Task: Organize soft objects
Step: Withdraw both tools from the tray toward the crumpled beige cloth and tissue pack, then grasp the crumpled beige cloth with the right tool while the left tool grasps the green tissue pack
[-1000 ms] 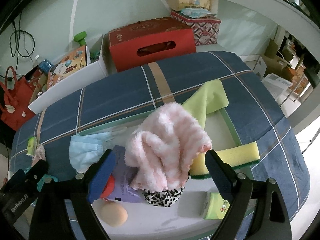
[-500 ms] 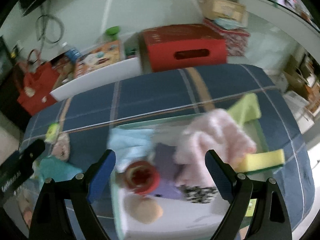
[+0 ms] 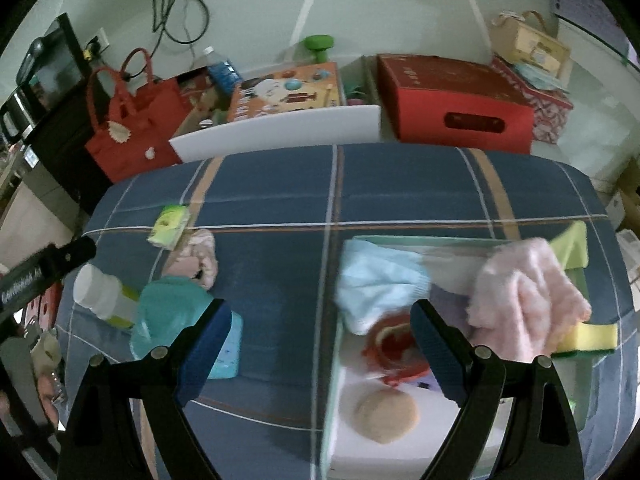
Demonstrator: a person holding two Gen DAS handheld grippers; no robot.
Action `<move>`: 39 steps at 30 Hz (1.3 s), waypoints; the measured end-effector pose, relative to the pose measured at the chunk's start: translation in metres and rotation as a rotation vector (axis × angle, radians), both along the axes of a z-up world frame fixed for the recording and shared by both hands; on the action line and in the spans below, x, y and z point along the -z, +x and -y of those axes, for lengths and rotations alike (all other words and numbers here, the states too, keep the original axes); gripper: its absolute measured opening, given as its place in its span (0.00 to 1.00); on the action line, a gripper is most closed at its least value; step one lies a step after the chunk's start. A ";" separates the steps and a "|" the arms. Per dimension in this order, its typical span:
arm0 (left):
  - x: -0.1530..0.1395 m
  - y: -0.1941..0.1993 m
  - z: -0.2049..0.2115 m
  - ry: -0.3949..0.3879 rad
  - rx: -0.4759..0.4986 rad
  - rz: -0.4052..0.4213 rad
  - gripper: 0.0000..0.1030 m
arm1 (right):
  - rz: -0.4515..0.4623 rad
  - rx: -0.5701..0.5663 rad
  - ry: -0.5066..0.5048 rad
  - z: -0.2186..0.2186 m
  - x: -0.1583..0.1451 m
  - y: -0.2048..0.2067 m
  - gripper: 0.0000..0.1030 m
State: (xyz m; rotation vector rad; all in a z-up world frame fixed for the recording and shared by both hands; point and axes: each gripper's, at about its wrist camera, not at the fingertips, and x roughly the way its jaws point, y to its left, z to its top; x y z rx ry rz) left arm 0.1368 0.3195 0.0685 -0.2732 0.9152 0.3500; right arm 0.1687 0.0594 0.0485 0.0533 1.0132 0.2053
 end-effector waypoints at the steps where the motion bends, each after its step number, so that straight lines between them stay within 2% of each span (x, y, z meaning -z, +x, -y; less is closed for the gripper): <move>1: -0.001 0.002 -0.005 -0.010 -0.002 0.002 1.00 | 0.004 -0.009 0.003 -0.004 -0.001 0.000 0.88; 7: 0.001 0.018 -0.038 0.037 0.035 -0.071 1.00 | 0.008 -0.116 0.052 -0.036 -0.007 0.006 0.88; 12: -0.001 0.039 -0.066 0.028 0.056 -0.128 1.00 | -0.092 -0.231 0.096 -0.068 -0.004 0.035 0.88; 17: 0.005 0.071 -0.077 0.094 0.139 -0.219 1.00 | -0.173 -0.269 0.053 -0.091 0.001 0.070 0.88; 20: 0.014 0.085 -0.085 0.047 0.176 -0.245 1.00 | -0.234 -0.280 0.033 -0.104 0.014 0.088 0.88; 23: 0.025 0.095 -0.093 -0.016 0.172 -0.272 1.00 | -0.313 -0.286 0.043 -0.113 0.031 0.101 0.88; 26: 0.037 0.106 -0.091 -0.001 0.189 -0.316 1.00 | -0.365 -0.300 0.018 -0.123 0.049 0.109 0.88; 30: 0.055 0.120 -0.090 -0.046 0.198 -0.386 1.00 | -0.405 -0.315 0.003 -0.132 0.065 0.115 0.87; 32: 0.062 0.125 -0.090 -0.044 0.185 -0.423 1.00 | -0.420 -0.319 -0.001 -0.133 0.071 0.117 0.86; 34: 0.067 0.129 -0.090 -0.038 0.179 -0.442 1.00 | -0.423 -0.321 -0.015 -0.134 0.075 0.119 0.84; 36: 0.072 0.131 -0.089 -0.056 0.182 -0.447 1.00 | -0.430 -0.331 -0.008 -0.135 0.079 0.120 0.72; 38: 0.076 0.133 -0.090 -0.073 0.178 -0.455 1.00 | -0.434 -0.349 0.002 -0.137 0.081 0.121 0.66; 39: 0.078 0.133 -0.090 -0.082 0.175 -0.460 1.00 | -0.433 -0.360 0.002 -0.138 0.083 0.121 0.58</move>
